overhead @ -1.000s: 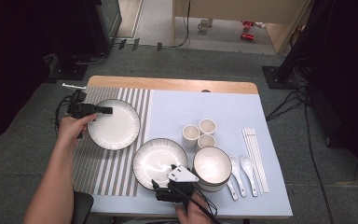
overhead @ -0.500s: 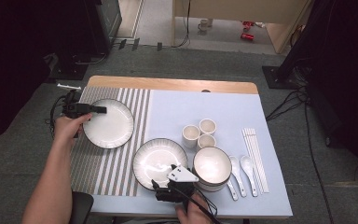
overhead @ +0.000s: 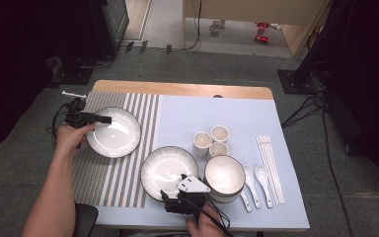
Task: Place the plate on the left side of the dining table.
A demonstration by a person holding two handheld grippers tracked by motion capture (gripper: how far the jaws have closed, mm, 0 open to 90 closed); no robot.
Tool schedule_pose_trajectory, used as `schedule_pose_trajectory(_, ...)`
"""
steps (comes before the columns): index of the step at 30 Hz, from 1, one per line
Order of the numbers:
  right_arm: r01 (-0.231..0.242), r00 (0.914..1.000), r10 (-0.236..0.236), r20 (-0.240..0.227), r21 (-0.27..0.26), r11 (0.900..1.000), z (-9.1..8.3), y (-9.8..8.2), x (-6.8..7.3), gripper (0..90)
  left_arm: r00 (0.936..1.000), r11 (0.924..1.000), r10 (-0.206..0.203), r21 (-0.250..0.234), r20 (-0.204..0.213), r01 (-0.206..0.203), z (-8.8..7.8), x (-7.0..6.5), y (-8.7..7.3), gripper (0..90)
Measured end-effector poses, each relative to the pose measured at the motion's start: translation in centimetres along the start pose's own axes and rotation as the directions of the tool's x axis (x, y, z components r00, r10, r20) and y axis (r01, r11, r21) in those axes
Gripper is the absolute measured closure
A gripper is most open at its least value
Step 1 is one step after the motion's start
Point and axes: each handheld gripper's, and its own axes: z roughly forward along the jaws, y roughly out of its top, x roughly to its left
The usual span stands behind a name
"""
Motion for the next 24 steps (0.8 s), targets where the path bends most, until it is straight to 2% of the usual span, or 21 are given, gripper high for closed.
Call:
schedule_pose_trajectory(5,0.0,1.0,0.0,0.0,0.0,1.0,0.0,0.0,0.0,15.0,0.9996,0.9998,0.018,0.009,-0.02,-0.018,0.0,0.0,-0.2,64.7)
schedule_pose_trajectory(9,0.0,1.0,0.0,0.0,0.0,1.0,0.0,0.0,0.0,15.0,0.9997,0.9999,0.01,0.006,-0.023,-0.01,-0.1,0.3,-0.3,64.0)
schedule_pose_trajectory(13,0.0,1.0,0.0,0.0,0.0,1.0,0.0,0.0,0.0,15.0,0.9984,0.9998,0.017,0.006,-0.055,-0.017,-0.1,0.7,-0.6,62.1)
schedule_pose_trajectory(24,0.0,1.0,0.0,0.0,0.0,1.0,0.0,0.0,0.0,15.0,0.9959,0.9998,0.021,0.007,-0.088,-0.021,0.1,1.2,-0.9,57.2)
